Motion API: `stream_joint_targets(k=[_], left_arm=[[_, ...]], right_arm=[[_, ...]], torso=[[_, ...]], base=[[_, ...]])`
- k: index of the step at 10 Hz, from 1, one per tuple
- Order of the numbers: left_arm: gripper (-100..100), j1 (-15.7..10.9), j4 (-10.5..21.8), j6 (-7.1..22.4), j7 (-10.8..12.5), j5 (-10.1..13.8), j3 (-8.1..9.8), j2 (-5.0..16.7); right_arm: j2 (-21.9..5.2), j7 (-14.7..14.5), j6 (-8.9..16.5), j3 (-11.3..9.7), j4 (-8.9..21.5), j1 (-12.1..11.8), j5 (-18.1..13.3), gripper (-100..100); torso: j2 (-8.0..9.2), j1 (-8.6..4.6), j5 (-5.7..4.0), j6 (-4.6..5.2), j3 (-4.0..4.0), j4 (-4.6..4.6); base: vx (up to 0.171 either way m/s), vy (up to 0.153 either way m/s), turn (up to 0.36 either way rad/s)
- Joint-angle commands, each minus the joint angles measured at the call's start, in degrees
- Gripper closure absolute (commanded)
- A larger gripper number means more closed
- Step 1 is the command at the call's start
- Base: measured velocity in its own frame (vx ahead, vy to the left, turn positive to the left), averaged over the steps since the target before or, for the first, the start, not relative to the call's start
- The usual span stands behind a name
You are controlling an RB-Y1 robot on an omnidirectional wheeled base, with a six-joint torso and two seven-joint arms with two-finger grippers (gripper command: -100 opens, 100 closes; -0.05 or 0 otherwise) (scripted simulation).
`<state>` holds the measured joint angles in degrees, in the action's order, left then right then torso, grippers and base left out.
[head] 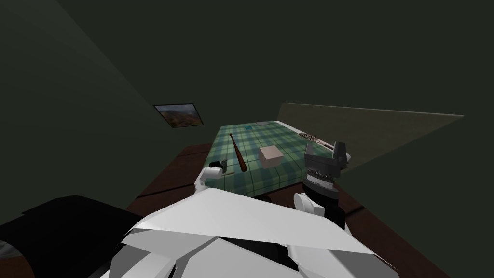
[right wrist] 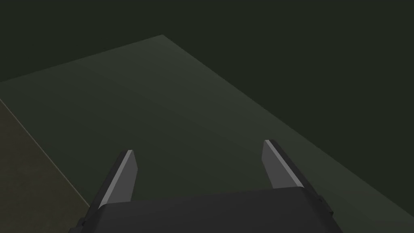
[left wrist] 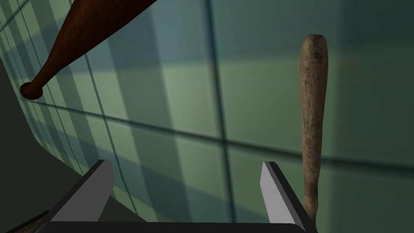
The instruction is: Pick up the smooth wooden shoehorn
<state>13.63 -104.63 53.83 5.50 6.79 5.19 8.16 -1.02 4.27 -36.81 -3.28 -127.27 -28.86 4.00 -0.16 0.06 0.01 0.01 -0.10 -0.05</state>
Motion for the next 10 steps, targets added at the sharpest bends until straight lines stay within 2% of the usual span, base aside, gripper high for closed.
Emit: stream_joint_targets(k=[1, 9, 10], left_arm=[[-100, -0.9, 1.6, 2.9, 0.6, 0.4, 0.38, -0.1], [-100, -3.3, 6.6, 15.4, 2.4, 1.7, 1.5, -0.4], [-100, -3.3, 6.6, 16.0, 2.4, 1.7, 1.5, -0.4]], right_arm=[[0.0, 0.0, 0.0, 0.0, 0.0, 0.0, 0.0, 0], [0.0, 0.0, 0.0, 0.0, 0.0, 0.0, 0.0, 0], [0.0, 0.0, 0.0, 0.0, 0.0, 0.0, 0.0, 0]], torso=[[0.0, 0.0, 0.0, 0.0, 0.0, 0.0], [0.04, -0.01, 0.0, 0.0, 0.02, 0.01], [0.03, 0.0, 0.0, 0.0, 0.02, 0.01]], base=[[0.054, 0.014, 0.038], [0.043, 0.003, 0.031], [0.034, 0.004, 0.019]])
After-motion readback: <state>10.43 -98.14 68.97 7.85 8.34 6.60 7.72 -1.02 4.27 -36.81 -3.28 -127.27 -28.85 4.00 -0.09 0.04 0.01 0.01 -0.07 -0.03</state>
